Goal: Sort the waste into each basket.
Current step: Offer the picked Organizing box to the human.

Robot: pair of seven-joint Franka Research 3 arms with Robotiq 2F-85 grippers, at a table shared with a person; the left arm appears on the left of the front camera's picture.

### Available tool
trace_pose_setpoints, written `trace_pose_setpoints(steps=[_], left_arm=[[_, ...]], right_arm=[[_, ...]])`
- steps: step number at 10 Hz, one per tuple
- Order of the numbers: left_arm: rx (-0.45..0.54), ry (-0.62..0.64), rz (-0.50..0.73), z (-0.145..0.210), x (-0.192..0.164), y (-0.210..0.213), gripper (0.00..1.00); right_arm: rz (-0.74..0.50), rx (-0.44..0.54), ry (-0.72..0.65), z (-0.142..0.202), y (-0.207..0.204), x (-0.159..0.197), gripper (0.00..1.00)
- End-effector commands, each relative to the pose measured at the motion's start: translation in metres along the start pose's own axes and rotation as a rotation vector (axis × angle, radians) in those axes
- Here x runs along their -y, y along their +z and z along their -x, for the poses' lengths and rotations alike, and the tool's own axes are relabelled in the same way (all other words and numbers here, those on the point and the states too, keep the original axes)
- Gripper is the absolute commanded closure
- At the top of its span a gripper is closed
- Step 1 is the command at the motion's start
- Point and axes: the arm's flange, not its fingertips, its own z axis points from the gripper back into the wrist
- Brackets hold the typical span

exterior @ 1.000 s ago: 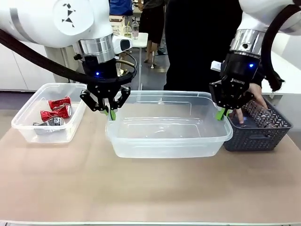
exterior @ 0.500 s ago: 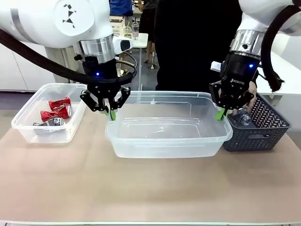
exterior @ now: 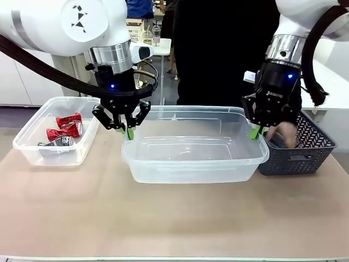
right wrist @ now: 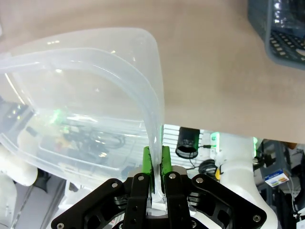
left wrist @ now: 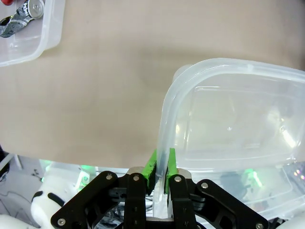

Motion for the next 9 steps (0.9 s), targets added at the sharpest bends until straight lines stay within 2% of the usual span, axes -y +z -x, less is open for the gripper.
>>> trace_pose_setpoints(steps=[1, 9], left_arm=[[0.001, 0.001, 0.000, 0.0002, 0.0000, 0.0006, 0.93], [0.001, 0.001, 0.000, 0.0002, 0.0000, 0.0006, 0.93]], right_arm=[[-0.001, 0.001, 0.011, 0.0032, 0.0000, -0.0014, 1.00], [-0.001, 0.001, 0.011, 0.0032, 0.0000, -0.0014, 1.00]])
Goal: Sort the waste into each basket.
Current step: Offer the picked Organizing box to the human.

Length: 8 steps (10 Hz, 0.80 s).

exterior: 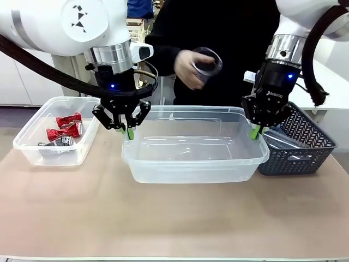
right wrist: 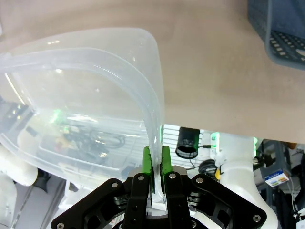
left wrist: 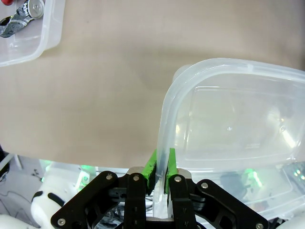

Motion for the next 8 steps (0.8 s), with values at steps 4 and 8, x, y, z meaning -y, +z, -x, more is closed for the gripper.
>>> trace_pose_setpoints(steps=[4, 8], left_arm=[[0.001, 0.001, 0.000, 0.0002, 0.0000, 0.0006, 0.93], [0.001, 0.001, 0.000, 0.0002, 0.0000, 0.0006, 0.93]], right_arm=[[-0.002, 0.001, 0.011, 0.0032, 0.0000, -0.0013, 1.00], [-0.002, 0.001, 0.011, 0.0032, 0.0000, -0.0013, 1.00]])
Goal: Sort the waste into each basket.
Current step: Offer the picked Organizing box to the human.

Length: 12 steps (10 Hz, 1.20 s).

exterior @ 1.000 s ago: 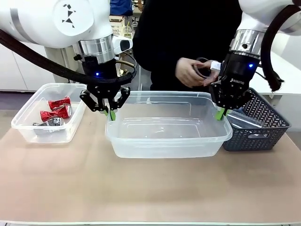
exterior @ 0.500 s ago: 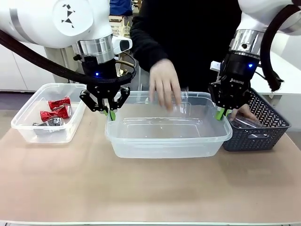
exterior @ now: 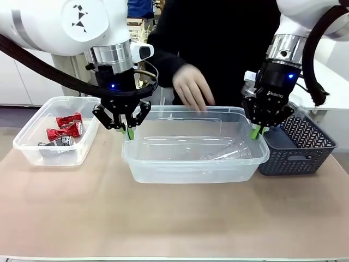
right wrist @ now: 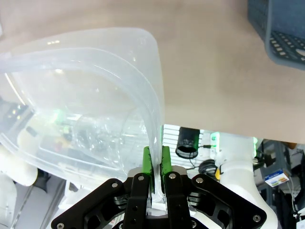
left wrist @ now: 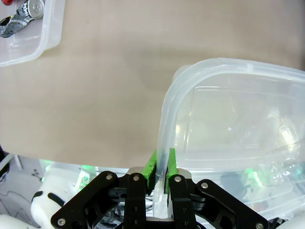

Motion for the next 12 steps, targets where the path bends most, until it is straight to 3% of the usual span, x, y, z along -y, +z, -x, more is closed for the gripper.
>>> trace_pose_setpoints(steps=[1, 12], left_arm=[[0.001, 0.001, 0.000, 0.0002, 0.0000, 0.0006, 0.93], [0.001, 0.001, 0.000, 0.0002, 0.0000, 0.0006, 0.93]], right_arm=[[-0.002, 0.001, 0.011, 0.0032, 0.0000, -0.0013, 1.00], [-0.002, 0.001, 0.011, 0.0032, 0.0000, -0.0013, 1.00]])
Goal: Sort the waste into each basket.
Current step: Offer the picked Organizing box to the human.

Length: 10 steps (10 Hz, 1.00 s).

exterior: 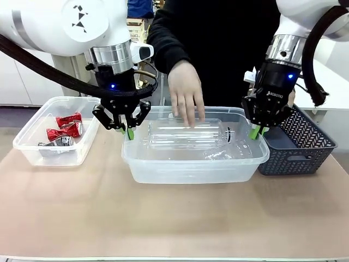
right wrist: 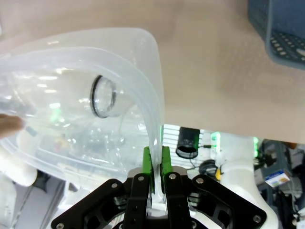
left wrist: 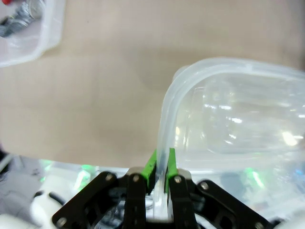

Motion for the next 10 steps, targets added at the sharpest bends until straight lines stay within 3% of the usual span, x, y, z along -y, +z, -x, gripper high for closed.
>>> trace_pose_setpoints(steps=[1, 10], left_arm=[[0.002, 0.001, 0.001, 0.0002, 0.0000, 0.0009, 0.93], [0.002, 0.001, 0.001, 0.0002, 0.0000, 0.0009, 0.93]], right_arm=[[-0.002, 0.002, 0.011, 0.0032, 0.0004, -0.0014, 1.00], [-0.002, 0.002, 0.011, 0.0032, 0.0004, -0.0014, 1.00]])
